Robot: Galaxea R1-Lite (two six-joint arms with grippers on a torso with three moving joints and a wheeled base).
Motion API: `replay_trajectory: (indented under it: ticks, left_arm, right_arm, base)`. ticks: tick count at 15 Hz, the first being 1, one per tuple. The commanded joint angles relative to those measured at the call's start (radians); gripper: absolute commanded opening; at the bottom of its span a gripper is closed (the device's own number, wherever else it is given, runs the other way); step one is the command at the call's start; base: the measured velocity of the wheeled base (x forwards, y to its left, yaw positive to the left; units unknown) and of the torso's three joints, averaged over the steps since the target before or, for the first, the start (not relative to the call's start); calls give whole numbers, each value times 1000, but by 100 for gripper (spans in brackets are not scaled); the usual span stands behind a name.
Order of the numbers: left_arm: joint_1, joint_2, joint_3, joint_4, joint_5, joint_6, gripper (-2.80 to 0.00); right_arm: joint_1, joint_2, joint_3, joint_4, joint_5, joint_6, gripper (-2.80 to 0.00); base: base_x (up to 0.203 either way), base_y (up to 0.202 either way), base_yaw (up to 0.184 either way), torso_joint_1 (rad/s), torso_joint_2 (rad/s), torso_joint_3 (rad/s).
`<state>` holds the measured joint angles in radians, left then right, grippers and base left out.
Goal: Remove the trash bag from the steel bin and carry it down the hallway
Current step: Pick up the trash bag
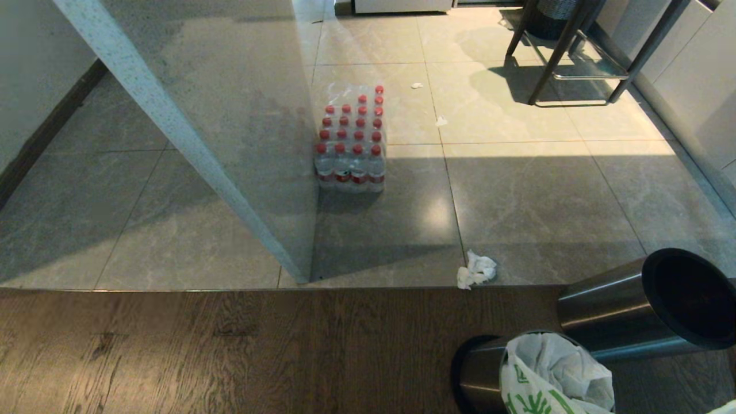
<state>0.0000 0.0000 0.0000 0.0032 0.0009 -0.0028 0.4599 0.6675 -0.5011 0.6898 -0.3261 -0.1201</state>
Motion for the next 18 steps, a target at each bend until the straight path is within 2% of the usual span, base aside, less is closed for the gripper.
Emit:
replay_trajectory:
  ticks: [1,4,7,12,15,18]
  left_arm:
    - [0,0,0,0,1,0,-280]
    - [0,0,0,0,-1,0,-280]
    - [0,0,0,0,1,0,-280]
    - [0,0,0,0,-1,0,-280]
    - [0,0,0,0,1,0,-280]
    - [0,0,0,0,0,0,-280]
  right_arm:
    - [6,73,-1,-3,-1,3,0]
    - [8,146,31,-91,3,9,0]
    - [8,215,33,-118,4,8,0]
    - [8,264,12,-103,-8,-12,0]
    - [8,263,32,-53,-53,-37,0]
    - [8,268,57,-51,-59,-51,0]
  base:
    - [0,0,0,0,0,0]
    - [0,0,0,0,0,0]
    - [0,0,0,0,0,0]
    - [0,0,0,0,0,0]
    - [0,0,0,0,0,0]
    - [0,0,0,0,0,0]
